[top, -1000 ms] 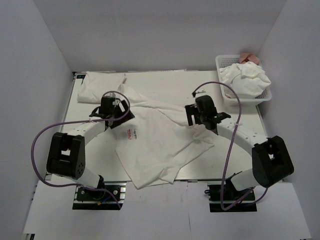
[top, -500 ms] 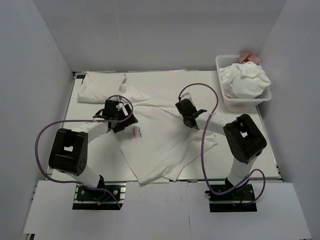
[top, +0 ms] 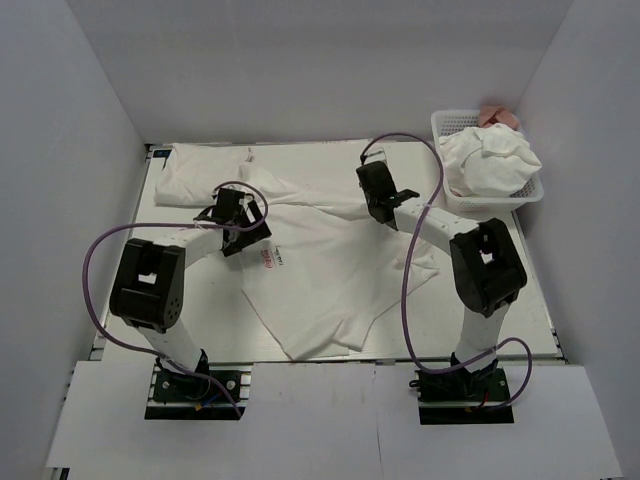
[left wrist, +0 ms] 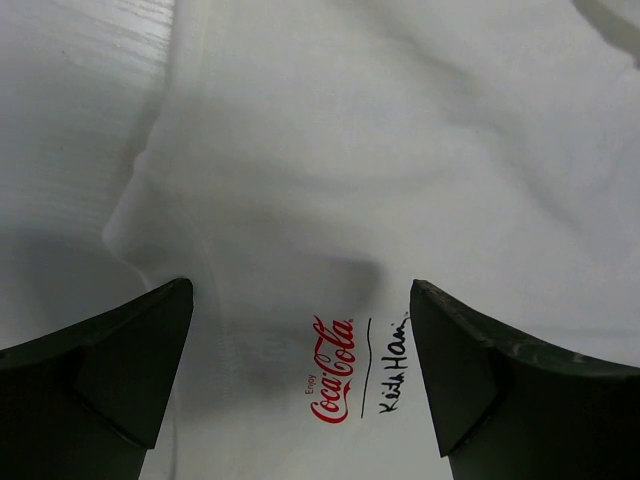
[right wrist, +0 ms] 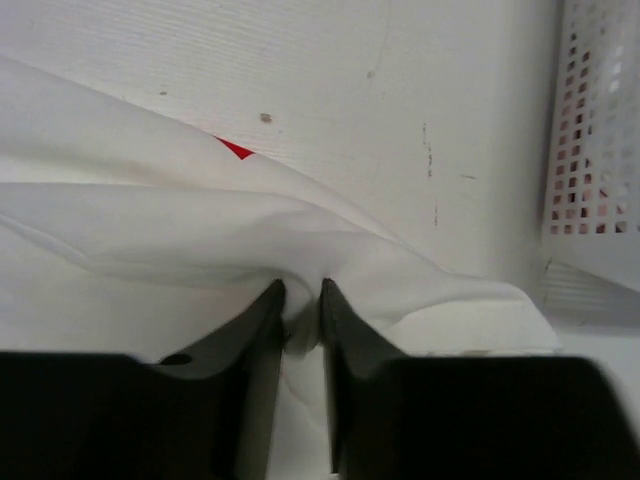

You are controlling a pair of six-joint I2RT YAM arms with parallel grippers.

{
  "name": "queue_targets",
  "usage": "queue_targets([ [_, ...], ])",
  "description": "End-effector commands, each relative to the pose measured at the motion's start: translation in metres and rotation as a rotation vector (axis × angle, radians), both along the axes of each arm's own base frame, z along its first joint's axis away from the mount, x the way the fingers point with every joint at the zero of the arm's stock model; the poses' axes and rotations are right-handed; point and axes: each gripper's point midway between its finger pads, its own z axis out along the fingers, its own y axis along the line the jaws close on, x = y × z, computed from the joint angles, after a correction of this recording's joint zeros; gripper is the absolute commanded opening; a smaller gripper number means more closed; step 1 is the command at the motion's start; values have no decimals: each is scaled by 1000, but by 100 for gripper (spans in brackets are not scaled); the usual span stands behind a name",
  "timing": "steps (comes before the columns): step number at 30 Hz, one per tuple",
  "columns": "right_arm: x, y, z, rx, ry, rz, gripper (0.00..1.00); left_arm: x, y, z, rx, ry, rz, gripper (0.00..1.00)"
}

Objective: Fold and stack the t-shirts

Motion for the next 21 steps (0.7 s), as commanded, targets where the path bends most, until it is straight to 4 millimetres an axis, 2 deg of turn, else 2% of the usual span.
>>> queue_targets([
  [1, 0, 7, -12, -3, 56, 65, 20, -14, 19, -28, 102, 118, 27, 100],
  [4, 16, -7, 1, 47, -7, -26, 0, -17, 22, -33, 119, 146, 33, 100],
  [6, 33, -11, 15, 124, -63, -67, 0, -17, 22, -35, 122, 158, 32, 100],
  [8, 57, -12, 36, 203, -129, -81, 0, -16, 23, -35, 130, 156, 37, 100],
  [9, 73, -10, 40, 223, -152, -89, 0, -18, 28, -36, 150, 162, 48, 100],
  [11, 95, -34, 41, 260, -174, -186, 0, -19, 31, -34, 167, 159, 58, 100],
  [12, 119, -44, 42, 255, -169, -233, 0, -20, 36, -34, 190, 164, 70, 100],
  [13, 128, -57, 41, 271, -181, -318, 0, -22, 39, -35, 202, 172, 75, 100],
  [14, 163, -70, 73, 311, -272, -377, 0, -18, 40, -31, 209, 160, 81, 100],
  [15, 160, -95, 33, 250, -183, -495, 0, -18, 40, -31, 209, 160, 81, 100],
  [16, 167, -100, 32, 260, -183, -523, 12, -16, 39, -29, 208, 157, 81, 100],
  [17, 185, -105, 56, 330, -219, -514, 33, -16, 39, -29, 208, 157, 81, 100],
  [18, 191, -107, 55, 356, -205, -512, 76, -14, 39, -26, 207, 156, 81, 100],
  [19, 191, -105, 56, 371, -201, -482, 90, -14, 39, -26, 207, 156, 81, 100],
  [20, 195, -91, 90, 449, -263, -392, 90, -12, 40, -23, 215, 154, 86, 100],
  [21, 195, -85, 86, 431, -279, -326, 90, -9, 39, -20, 217, 144, 79, 100],
])
